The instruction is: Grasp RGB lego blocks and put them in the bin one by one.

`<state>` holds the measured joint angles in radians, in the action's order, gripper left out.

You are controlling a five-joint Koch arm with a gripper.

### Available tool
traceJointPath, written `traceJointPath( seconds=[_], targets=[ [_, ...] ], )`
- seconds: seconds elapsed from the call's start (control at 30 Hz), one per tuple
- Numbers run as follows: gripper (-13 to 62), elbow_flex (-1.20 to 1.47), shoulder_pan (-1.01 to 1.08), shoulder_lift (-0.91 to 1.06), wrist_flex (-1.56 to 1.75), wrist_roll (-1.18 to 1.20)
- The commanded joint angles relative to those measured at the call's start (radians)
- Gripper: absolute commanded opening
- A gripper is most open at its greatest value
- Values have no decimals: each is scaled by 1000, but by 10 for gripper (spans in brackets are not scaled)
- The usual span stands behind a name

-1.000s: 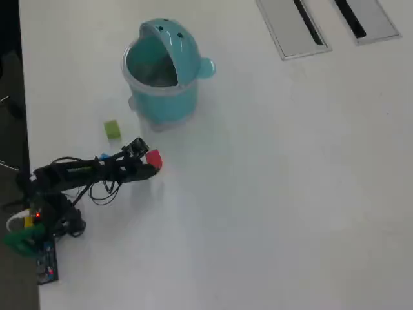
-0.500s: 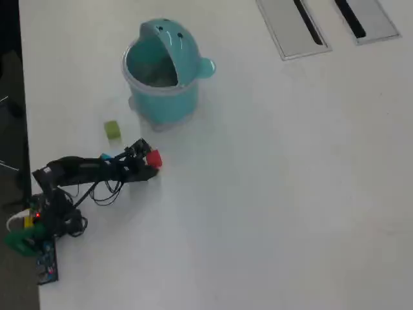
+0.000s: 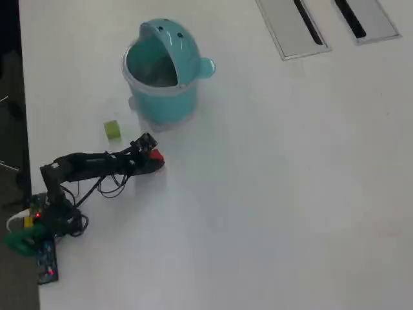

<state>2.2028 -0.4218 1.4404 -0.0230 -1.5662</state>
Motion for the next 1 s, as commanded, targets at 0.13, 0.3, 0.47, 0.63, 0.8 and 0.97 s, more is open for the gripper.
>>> traceJointPath(
  seconds=[0.13,0.3,0.47,0.63,0.8,0.97],
  targets=[
    [156,-144,-57,143,15,95],
    [127,-161,-106,295,9,156],
    [127,-253,-164,414,-117,158],
    [126,-1000,-393,287,-532,126],
    [126,-1273,-396,98,-583,89],
    [126,-1805,-368,-287,-706,63]
  ],
)
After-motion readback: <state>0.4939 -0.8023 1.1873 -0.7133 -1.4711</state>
